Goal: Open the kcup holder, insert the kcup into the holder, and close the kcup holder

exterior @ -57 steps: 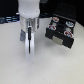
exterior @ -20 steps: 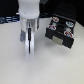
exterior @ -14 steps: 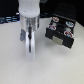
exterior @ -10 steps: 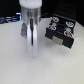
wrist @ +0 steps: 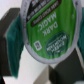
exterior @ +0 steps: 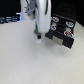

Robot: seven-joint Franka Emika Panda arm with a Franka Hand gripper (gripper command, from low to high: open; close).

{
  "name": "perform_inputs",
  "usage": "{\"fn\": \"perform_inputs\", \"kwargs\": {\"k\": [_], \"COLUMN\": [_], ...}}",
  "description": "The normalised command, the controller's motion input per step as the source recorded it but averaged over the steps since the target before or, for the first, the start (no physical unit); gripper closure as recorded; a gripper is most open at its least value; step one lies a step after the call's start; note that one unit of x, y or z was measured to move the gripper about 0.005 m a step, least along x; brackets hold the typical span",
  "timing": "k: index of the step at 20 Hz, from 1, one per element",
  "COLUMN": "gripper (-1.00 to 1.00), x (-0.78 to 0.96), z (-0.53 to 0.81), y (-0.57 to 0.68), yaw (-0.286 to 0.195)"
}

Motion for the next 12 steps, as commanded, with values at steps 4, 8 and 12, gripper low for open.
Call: {"fn": "perform_inputs", "kwargs": {"k": [4,8,12], "gripper": [1.0,1.0,1.0], "x": [0.01,0.02,0.04], "z": [0.51,0.46,0.38], "y": [0.65,0.66,0.67], "yaw": [0.017,0.006,0.007]}}
